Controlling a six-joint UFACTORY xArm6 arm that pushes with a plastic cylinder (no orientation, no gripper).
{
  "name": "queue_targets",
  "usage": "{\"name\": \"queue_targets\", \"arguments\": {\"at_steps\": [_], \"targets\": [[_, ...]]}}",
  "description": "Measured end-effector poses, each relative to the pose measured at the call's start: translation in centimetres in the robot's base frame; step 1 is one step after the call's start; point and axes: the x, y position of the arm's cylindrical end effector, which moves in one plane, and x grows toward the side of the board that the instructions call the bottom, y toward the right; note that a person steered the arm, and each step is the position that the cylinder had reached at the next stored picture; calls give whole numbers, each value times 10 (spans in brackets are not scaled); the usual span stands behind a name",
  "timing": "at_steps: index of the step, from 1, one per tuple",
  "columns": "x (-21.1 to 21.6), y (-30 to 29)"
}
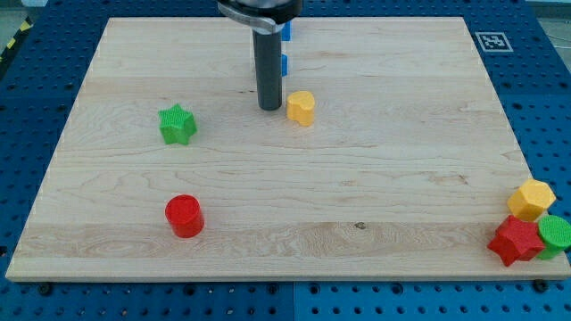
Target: Push the yellow heart towards the bottom right of the board
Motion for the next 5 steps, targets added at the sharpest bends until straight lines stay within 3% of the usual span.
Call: {"name": "queue_targets", "arguments": {"at_steps": [5], "targets": [[14, 53]]}}
